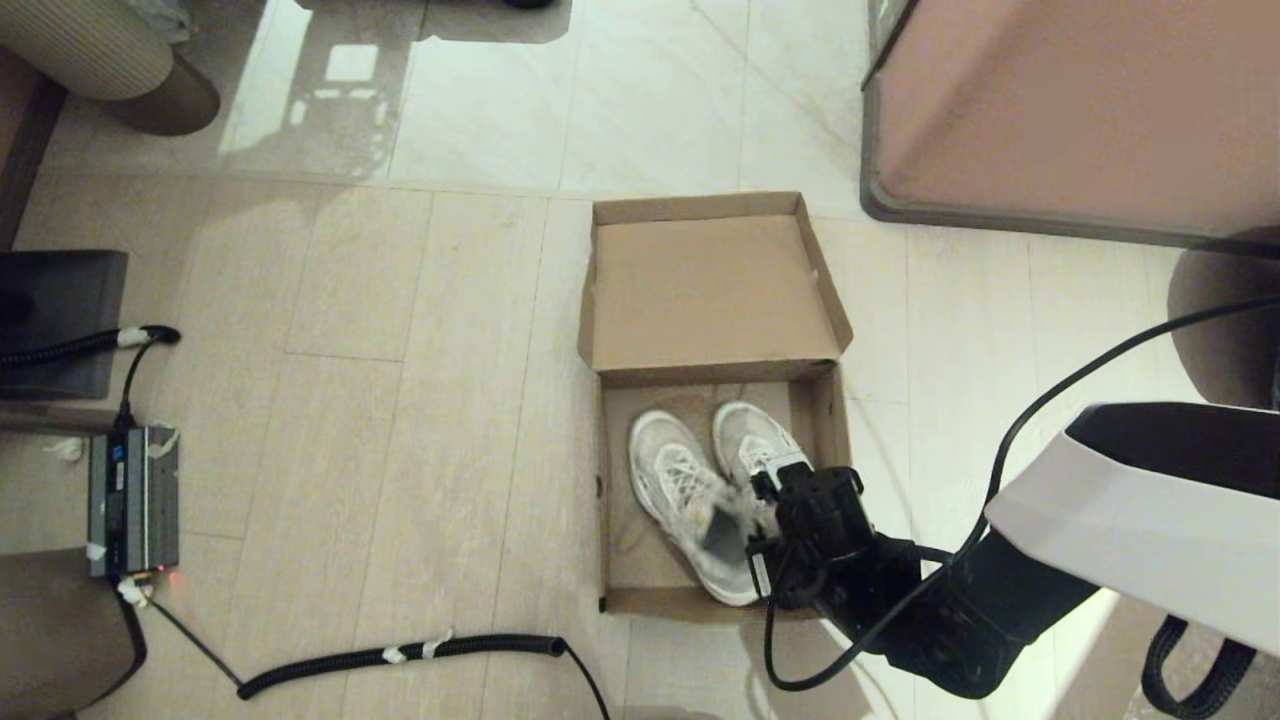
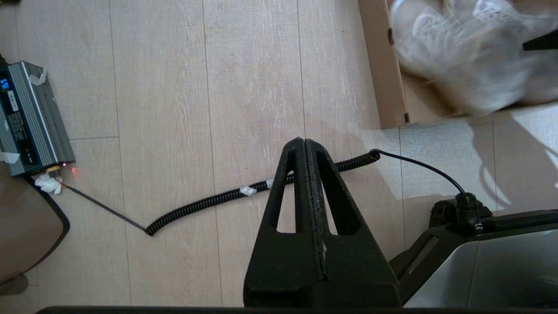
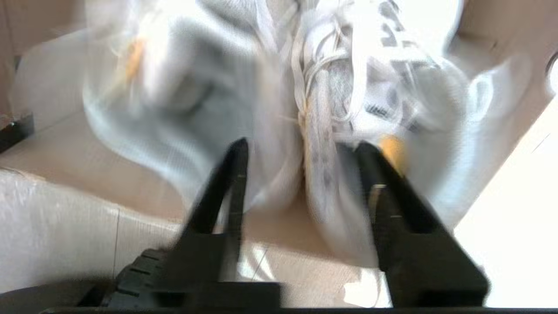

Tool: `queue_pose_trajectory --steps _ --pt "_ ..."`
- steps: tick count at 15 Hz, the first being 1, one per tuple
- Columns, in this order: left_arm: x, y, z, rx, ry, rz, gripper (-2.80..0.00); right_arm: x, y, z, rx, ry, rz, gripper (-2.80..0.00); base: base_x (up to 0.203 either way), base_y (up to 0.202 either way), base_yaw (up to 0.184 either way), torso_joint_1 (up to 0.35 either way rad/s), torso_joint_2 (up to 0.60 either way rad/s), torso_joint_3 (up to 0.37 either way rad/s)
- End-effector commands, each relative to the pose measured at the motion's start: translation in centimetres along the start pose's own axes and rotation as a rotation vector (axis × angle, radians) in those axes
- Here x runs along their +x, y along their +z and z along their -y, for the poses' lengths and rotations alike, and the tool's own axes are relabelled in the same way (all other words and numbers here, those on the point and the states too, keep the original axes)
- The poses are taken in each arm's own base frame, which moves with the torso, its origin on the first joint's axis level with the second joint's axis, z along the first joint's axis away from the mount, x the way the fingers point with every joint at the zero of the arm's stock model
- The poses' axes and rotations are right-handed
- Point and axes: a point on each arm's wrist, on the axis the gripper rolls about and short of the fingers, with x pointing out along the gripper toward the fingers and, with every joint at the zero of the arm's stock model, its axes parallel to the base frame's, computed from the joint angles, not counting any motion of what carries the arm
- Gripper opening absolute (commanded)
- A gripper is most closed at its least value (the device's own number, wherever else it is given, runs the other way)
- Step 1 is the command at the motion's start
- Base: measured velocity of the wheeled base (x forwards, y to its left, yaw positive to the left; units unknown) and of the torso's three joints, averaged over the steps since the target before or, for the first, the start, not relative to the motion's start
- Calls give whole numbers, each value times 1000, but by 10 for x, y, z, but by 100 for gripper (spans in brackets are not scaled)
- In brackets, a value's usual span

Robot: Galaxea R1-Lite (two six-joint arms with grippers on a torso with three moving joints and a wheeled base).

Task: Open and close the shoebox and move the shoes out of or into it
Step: Put the shoes into the shoe box

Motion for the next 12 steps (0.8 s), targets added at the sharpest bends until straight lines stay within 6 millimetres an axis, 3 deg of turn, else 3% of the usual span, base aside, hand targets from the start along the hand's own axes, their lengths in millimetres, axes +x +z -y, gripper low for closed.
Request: queue_pose_trajectory --steps 1,4,6,12 --pt "0 0 0 0 -1 1 -280 -1 0 0 3 -3 1 0 0 0 0 0 0 0" --pt "0 0 0 0 -1 1 -280 -7 -1 3 2 -2 -4 0 0 0 0 0 0 0" --pt "0 0 0 1 -3 1 -280 -22 6 9 10 7 18 0 0 0 0 0 0 0" --pt "0 0 0 -7 -4 3 -280 -97 9 40 38 25 71 0 0 0 0 0 0 0"
